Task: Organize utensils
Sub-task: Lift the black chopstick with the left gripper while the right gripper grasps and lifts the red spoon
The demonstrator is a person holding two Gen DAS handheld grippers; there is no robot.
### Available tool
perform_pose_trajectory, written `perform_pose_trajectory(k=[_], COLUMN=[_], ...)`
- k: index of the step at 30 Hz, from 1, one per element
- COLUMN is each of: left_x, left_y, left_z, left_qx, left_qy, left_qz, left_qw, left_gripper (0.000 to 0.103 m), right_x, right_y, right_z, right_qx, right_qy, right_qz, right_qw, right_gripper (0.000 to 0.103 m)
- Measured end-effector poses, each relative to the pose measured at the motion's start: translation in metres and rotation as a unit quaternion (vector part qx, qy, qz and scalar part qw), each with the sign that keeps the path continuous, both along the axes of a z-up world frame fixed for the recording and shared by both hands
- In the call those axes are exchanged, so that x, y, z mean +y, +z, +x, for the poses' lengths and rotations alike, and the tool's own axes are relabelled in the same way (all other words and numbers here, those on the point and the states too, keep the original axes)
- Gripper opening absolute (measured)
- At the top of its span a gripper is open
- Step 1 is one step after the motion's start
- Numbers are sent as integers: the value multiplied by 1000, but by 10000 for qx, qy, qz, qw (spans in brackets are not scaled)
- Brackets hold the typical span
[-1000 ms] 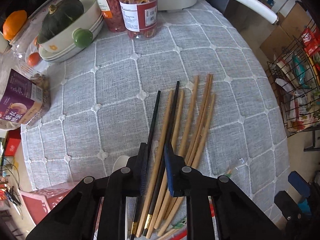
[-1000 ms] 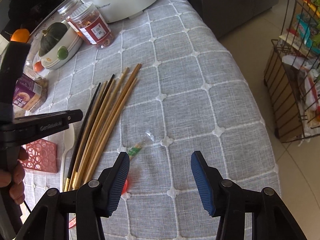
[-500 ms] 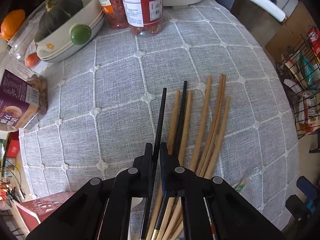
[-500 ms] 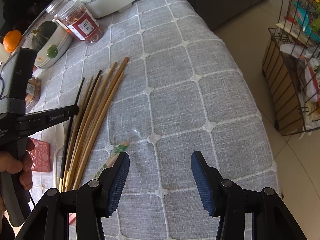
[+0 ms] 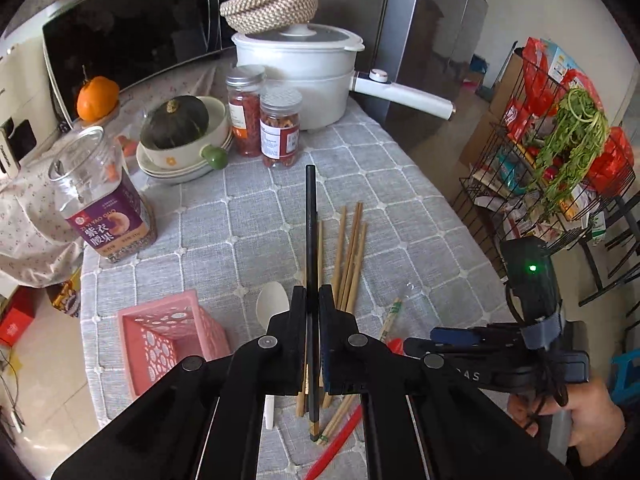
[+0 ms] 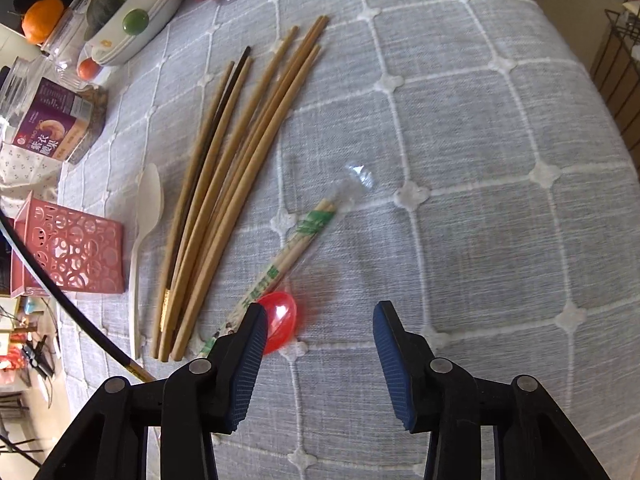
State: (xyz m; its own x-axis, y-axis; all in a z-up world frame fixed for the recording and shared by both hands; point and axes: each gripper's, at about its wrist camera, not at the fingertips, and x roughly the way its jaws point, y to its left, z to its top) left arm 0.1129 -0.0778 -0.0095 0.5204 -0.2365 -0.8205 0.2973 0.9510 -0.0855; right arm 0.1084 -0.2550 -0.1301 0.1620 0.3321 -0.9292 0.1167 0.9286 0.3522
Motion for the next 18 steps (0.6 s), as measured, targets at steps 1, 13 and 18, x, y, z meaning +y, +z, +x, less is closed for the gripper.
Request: perform_pose_trajectory(k=[1,13,18], left_x=[7,64,85], left_y=[1,2,7], left_z=[-7,-48,-55], left_qx=[-65,-528,-584], left_qy=[3,176,273], left_qz=[-60,-610,-776], left_qw=[10000,9966,9949], left_gripper=[6,6,6], right_x=[3,21,22], right_y=[-3,-15,3], right_z=[0,-7,-12], right_qx=[-14,-608,-855], right_qy=[34,502,469], right_qz=[-11,190,11], right_qw=[10000,9967,9952], right_gripper=[41,7,5])
